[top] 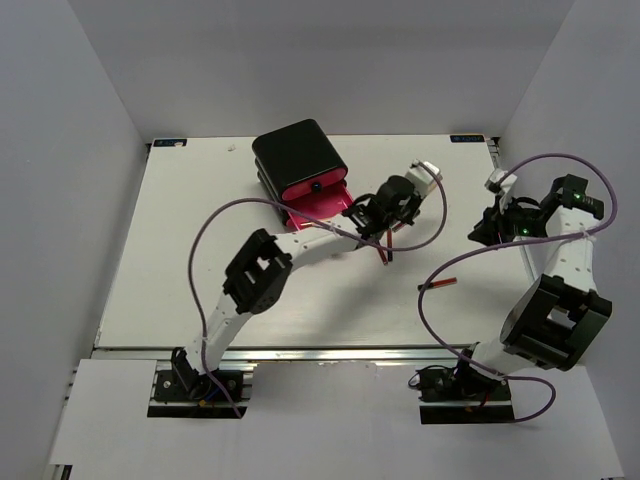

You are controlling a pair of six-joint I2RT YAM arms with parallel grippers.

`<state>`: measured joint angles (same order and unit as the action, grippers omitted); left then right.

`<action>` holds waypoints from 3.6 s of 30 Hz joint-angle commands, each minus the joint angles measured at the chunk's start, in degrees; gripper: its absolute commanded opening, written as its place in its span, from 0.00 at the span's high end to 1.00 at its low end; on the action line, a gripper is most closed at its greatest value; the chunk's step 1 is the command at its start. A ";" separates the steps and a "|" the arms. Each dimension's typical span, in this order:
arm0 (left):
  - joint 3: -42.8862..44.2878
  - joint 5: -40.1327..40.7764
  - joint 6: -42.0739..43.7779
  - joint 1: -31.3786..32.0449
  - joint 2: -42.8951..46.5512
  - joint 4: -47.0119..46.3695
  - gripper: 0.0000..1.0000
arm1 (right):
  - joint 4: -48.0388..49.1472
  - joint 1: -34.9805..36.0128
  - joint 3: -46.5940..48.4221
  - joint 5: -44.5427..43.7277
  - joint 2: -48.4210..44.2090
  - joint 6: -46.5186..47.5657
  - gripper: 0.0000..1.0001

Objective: Organize the makeup

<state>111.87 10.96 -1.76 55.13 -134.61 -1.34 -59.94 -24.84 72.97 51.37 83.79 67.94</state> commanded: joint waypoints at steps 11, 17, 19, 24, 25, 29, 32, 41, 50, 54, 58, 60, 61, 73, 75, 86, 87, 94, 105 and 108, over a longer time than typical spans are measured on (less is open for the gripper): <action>-20.89 -0.42 4.31 -4.85 34.92 0.64 1.00 | -6.96 8.57 -18.56 -16.40 -1.79 35.18 0.84; -33.21 -3.22 9.04 -12.76 45.13 5.55 1.00 | 0.26 14.81 -19.71 -12.27 -0.56 22.86 0.88; -34.87 -4.10 12.11 -13.38 45.57 7.48 1.00 | 2.01 15.17 -19.18 -11.12 -0.03 19.70 0.87; -40.58 -2.17 16.17 -13.91 46.19 6.45 1.00 | 5.53 15.26 -17.43 -10.86 0.59 14.42 0.87; -41.55 -2.17 17.04 -13.91 46.19 5.57 1.00 | 6.06 15.17 -17.34 -10.86 0.59 13.19 0.86; -42.79 -2.88 18.99 -14.00 44.87 5.56 1.00 | 7.29 15.26 -17.16 -10.59 0.50 11.87 0.85; -43.49 -2.17 20.39 -14.18 43.91 4.78 1.00 | 7.73 15.26 -17.07 -10.68 0.59 11.07 0.85; -42.53 -2.52 23.73 -15.58 38.02 3.45 0.82 | 8.09 15.26 -16.63 -10.59 1.38 10.46 0.82; -42.71 0.81 24.08 -16.81 36.26 0.13 0.39 | 8.09 15.26 -16.28 -10.33 2.34 10.28 0.82; -40.34 0.21 23.56 -16.81 36.26 1.08 0.21 | 7.21 15.70 -16.63 -10.94 2.26 11.77 0.78; -37.52 -1.38 21.54 -16.81 38.01 4.50 0.18 | 4.93 17.62 -17.25 -10.51 1.12 16.16 0.74; -36.38 -1.12 19.44 -16.81 40.46 4.77 0.39 | 4.13 18.77 -17.68 -9.81 0.15 18.88 0.74; -35.85 -0.86 18.64 -17.07 41.35 4.86 0.54 | 3.87 20.34 -17.77 -9.37 -0.20 19.94 0.74; -9.17 -23.88 -13.09 -44.75 31.00 15.31 0.02 | 36.80 50.56 -12.86 -19.28 6.19 -0.95 1.00; -6.50 -23.18 -12.66 -45.64 26.51 15.50 0.02 | 40.33 53.13 -9.18 -24.90 11.56 -4.12 1.00; 7.47 -27.13 -12.39 -46.35 6.39 14.78 0.02 | 54.75 58.06 -0.02 -37.48 23.96 -11.16 1.00; 9.74 -27.31 -11.96 -46.35 5.07 15.75 0.02 | 56.76 58.24 0.33 -37.84 24.31 -11.77 1.00; 8.21 -28.71 -9.75 -45.64 1.97 19.10 0.02 | 68.88 59.47 3.75 -43.54 28.27 -18.18 1.00; 3.70 -27.49 -10.81 -45.64 4.35 17.25 0.02 | 80.60 61.05 8.35 -52.35 35.40 -25.04 0.92; 4.14 -27.40 -12.38 -45.90 4.53 16.20 0.02 | 80.07 60.26 0.81 -47.09 29.78 -26.81 0.80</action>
<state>117.86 -16.99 -14.20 9.08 -131.44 8.38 14.66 36.07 78.52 1.61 119.24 43.66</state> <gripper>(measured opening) 0.981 0.169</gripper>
